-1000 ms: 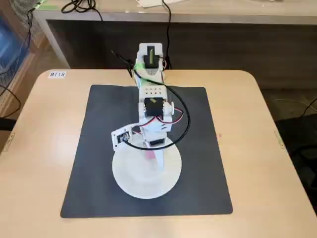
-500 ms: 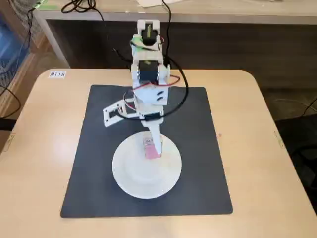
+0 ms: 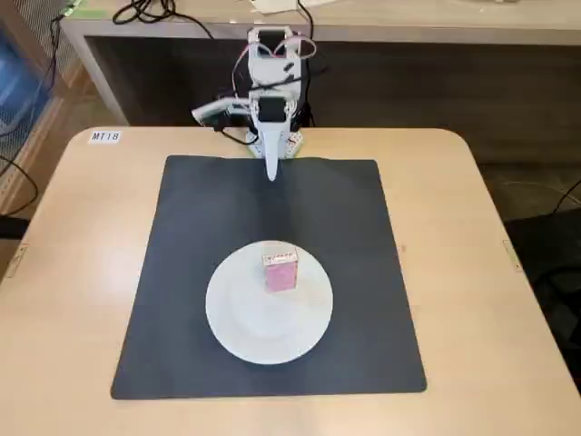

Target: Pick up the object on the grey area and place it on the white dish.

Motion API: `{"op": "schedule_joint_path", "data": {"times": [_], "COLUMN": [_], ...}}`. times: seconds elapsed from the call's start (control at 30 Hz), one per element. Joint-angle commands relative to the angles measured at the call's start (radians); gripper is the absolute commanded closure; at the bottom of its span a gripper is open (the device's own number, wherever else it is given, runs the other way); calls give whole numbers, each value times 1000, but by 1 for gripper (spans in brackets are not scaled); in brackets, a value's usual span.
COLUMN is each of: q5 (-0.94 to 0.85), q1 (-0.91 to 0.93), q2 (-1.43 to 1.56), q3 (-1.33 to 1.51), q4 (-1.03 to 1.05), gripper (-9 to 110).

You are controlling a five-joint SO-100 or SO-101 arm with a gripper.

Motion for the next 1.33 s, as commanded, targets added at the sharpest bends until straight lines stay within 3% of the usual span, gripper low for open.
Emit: {"op": "schedule_joint_path", "data": {"times": [0.0,0.33,1.3], "q5": [2,-40,-55], "q1": [0,11,28], "q2": [166,175,175], "q3": [196,471,485], "q4": [-41,-103,-144], "gripper": [101,101,101]}}
